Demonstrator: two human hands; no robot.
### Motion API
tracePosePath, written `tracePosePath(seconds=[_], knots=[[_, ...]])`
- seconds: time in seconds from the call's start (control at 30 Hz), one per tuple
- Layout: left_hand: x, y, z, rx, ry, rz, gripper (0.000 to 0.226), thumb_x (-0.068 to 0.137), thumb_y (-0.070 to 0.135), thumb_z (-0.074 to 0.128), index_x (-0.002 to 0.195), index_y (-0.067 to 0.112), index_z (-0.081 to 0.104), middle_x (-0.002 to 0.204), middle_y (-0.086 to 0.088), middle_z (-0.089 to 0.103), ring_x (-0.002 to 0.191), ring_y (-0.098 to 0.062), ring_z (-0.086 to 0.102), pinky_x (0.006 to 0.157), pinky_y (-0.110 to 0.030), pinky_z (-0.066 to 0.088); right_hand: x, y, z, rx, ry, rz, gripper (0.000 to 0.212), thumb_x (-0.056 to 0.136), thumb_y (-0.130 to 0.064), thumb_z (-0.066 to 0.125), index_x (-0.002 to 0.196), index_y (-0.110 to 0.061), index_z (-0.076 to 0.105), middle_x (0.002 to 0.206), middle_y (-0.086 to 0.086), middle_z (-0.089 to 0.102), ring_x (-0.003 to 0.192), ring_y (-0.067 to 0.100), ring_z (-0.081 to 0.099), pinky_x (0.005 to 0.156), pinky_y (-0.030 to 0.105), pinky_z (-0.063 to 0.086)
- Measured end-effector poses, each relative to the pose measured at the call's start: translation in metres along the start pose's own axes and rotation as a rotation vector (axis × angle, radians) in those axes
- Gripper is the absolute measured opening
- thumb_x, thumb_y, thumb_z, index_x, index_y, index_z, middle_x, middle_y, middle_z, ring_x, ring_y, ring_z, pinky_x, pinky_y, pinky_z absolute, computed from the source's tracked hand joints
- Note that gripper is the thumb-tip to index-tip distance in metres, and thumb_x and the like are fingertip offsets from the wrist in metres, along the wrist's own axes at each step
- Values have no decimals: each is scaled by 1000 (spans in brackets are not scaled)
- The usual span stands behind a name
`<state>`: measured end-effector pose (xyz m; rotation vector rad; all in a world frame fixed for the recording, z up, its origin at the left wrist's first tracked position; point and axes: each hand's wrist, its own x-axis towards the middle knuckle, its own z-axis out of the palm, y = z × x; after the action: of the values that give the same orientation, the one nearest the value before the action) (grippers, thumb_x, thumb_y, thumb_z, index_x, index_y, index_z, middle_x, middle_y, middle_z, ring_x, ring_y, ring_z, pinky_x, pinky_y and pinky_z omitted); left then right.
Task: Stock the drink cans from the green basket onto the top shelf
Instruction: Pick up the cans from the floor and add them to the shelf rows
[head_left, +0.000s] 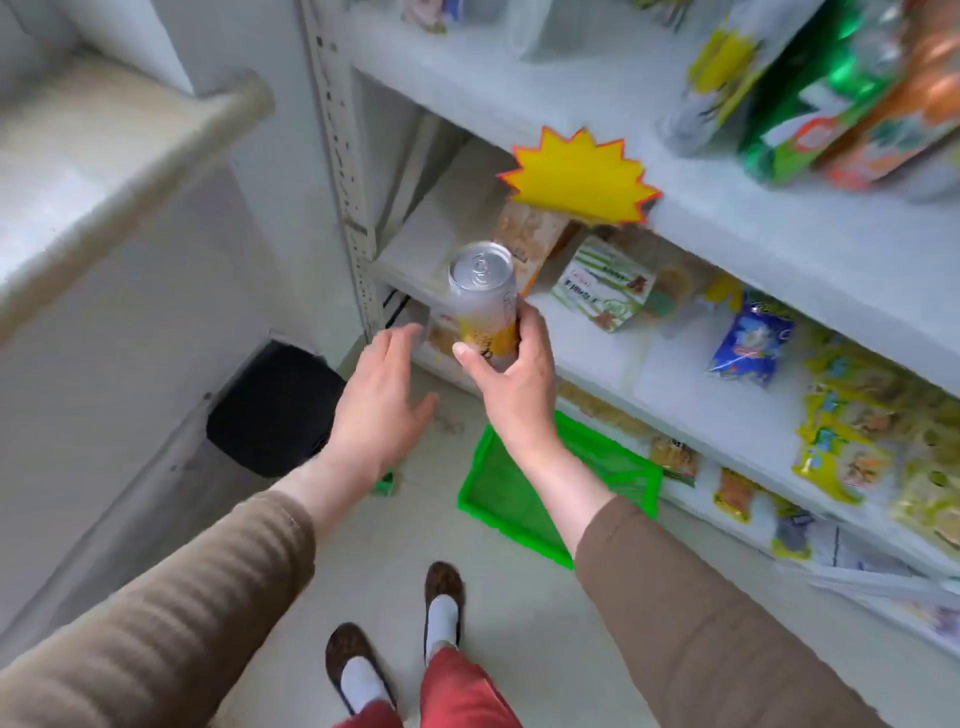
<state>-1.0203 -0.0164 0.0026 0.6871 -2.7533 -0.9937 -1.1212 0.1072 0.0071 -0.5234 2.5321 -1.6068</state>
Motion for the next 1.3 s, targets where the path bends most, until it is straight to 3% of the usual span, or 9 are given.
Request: tracePosePath(seconds=[0.13, 0.27, 0.4, 0.6, 0.8, 0.9, 1.1, 1.3], knots=[[14, 102, -44, -77, 42, 167, 72, 79, 23, 71, 142, 19, 35, 134, -2, 43, 128, -23, 41, 100, -39, 42, 11, -64, -85, 59, 173, -1, 61, 74, -36, 84, 127, -23, 57, 116, -4, 66, 107, 14, 64, 95, 37, 52], [23, 187, -48, -120, 46, 334, 72, 79, 22, 73, 142, 19, 36, 134, -2, 44, 127, -24, 42, 101, -39, 41, 22, -83, -164, 91, 300, -10, 62, 72, -42, 83, 127, -30, 58, 117, -6, 69, 106, 14, 67, 93, 44, 54], [43, 265, -22, -111, 15, 485, 72, 78, 22, 74, 141, 15, 38, 135, -5, 46, 127, -26, 44, 102, -41, 42, 52, -64, -244, 16, 414, 23, 70, 71, -53, 79, 133, -32, 54, 118, -3, 67, 106, 21, 65, 90, 46, 55], [85, 354, 44, -55, -60, 476, 74, 81, 24, 70, 144, 17, 34, 141, -3, 41, 131, -23, 40, 103, -35, 40, 107, -7, -338, -28, 438, 141, 60, 68, -49, 80, 122, -36, 57, 104, -7, 72, 92, 14, 69, 84, 41, 57], [124, 404, 90, -15, -104, 399, 75, 81, 28, 71, 144, 19, 32, 142, -2, 39, 133, -23, 38, 102, -40, 42, 155, 32, -380, 7, 387, 190, 46, 75, -29, 86, 111, -30, 56, 93, -15, 69, 82, -1, 65, 74, 27, 51], [136, 415, 102, 3, -109, 371, 75, 80, 28, 72, 143, 20, 33, 141, -2, 41, 132, -23, 39, 101, -40, 43, 176, 44, -389, 24, 386, 209, 50, 74, -30, 86, 115, -26, 57, 98, -8, 72, 86, 8, 68, 77, 31, 54], [149, 424, 115, 23, -112, 362, 75, 80, 27, 73, 143, 21, 32, 140, -1, 43, 130, -23, 41, 99, -41, 45, 209, 56, -390, 16, 388, 217, 65, 62, -52, 82, 111, -41, 42, 111, -4, 69, 100, 20, 67, 85, 42, 56], [155, 431, 120, 29, -118, 360, 74, 81, 28, 72, 143, 21, 32, 143, 2, 40, 131, -22, 40, 98, -41, 45, 216, 61, -390, 35, 415, 182, 58, 66, -40, 84, 110, -30, 48, 112, 0, 61, 102, 21, 63, 82, 40, 56]])
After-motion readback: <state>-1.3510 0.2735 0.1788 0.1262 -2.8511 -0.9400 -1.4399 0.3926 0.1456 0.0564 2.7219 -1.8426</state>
